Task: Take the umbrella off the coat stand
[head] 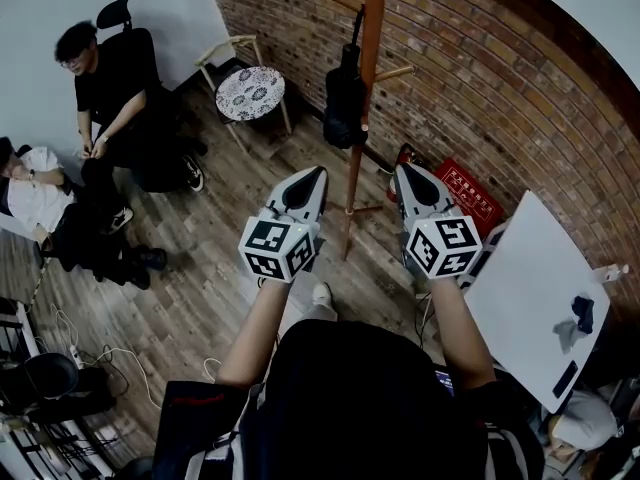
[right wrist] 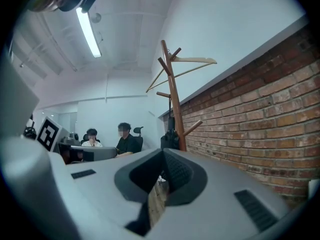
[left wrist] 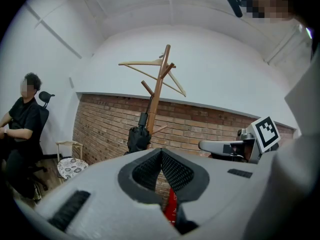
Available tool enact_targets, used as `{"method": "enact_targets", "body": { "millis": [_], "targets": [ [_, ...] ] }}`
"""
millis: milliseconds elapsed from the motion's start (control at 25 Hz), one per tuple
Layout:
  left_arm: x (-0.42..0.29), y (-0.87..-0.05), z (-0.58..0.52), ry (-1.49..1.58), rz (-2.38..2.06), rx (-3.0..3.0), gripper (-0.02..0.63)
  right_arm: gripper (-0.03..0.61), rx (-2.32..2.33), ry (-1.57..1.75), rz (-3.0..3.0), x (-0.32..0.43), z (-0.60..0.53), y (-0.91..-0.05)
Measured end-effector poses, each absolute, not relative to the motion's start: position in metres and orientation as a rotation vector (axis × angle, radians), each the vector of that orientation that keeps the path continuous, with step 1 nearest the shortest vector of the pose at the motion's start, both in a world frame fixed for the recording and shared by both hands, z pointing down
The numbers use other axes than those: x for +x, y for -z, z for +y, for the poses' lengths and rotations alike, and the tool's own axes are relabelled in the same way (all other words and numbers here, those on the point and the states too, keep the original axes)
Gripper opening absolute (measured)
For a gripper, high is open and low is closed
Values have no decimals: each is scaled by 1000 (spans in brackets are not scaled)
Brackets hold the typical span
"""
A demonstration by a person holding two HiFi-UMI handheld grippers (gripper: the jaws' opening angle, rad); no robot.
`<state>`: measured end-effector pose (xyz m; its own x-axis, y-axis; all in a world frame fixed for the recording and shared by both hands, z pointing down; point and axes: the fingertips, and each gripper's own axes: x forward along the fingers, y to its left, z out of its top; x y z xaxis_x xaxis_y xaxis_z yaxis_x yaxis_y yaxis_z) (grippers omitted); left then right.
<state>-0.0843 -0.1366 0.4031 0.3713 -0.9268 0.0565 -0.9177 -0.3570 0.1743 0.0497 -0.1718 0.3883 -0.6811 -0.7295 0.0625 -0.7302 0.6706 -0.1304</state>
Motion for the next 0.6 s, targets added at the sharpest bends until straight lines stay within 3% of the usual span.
{"method": "enact_targets", "body": {
  "millis": [600],
  "targets": [
    [-123, -406, -199, 84, -1501, 2510, 18, 29, 1394, -257, -2779, 14, -224, -388]
  ]
}}
